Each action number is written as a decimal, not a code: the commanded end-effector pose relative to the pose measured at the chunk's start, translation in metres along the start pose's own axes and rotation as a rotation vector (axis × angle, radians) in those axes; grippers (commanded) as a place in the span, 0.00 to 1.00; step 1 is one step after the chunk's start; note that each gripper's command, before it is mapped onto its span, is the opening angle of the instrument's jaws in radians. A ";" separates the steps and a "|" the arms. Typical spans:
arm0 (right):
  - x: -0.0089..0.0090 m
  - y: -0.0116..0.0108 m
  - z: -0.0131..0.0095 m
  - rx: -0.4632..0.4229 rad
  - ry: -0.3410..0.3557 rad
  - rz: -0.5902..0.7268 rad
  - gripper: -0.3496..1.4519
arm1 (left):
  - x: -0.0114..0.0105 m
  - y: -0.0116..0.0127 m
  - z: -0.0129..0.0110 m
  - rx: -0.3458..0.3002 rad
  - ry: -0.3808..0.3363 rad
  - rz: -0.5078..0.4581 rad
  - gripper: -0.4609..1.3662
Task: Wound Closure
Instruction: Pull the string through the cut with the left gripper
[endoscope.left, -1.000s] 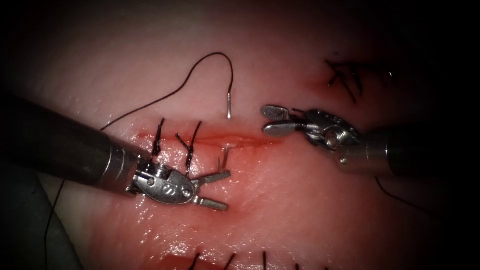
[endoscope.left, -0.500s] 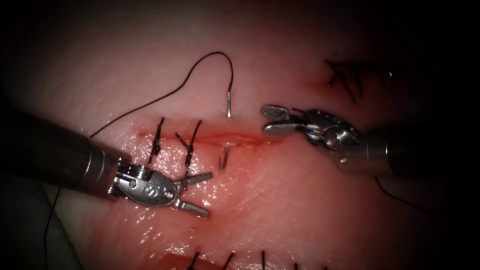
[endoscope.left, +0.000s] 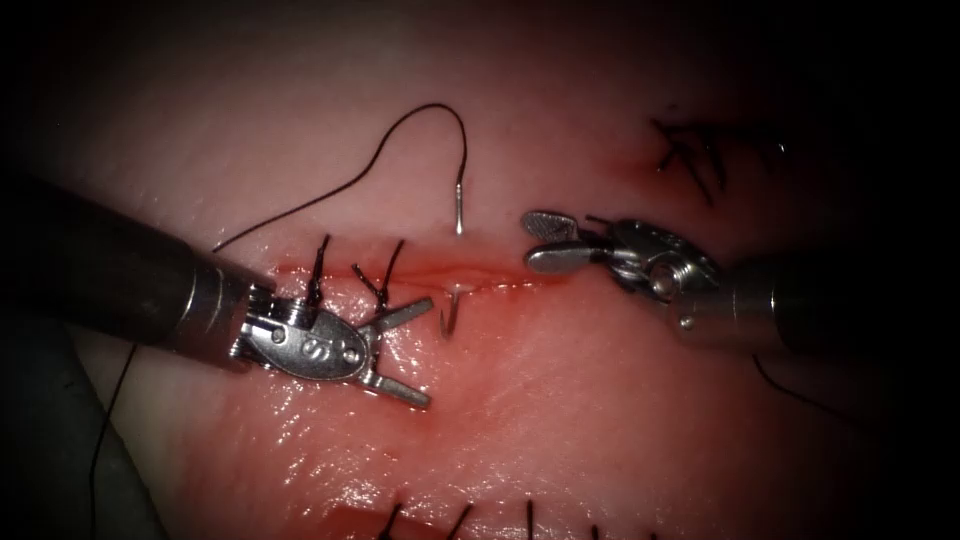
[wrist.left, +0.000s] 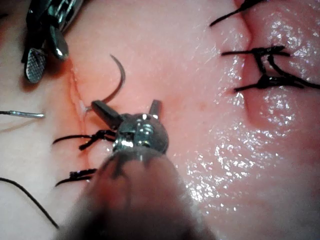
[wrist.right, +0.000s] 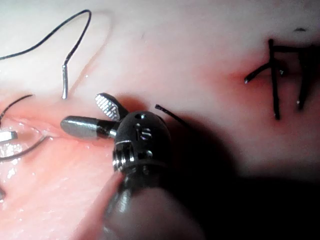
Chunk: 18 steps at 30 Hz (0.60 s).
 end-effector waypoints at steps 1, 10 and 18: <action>0.0000 0.0000 0.0000 0.005 0.000 0.000 0.76 | 0.0000 -0.0002 0.0002 0.000 -0.002 0.005 0.58; -0.0001 0.0001 -0.0001 0.005 0.000 -0.001 0.77 | -0.0002 -0.0011 0.0019 0.004 0.013 0.008 0.52; -0.0002 0.0000 -0.0001 0.006 -0.001 -0.002 0.77 | -0.0013 -0.0017 0.0027 0.005 0.015 0.016 0.45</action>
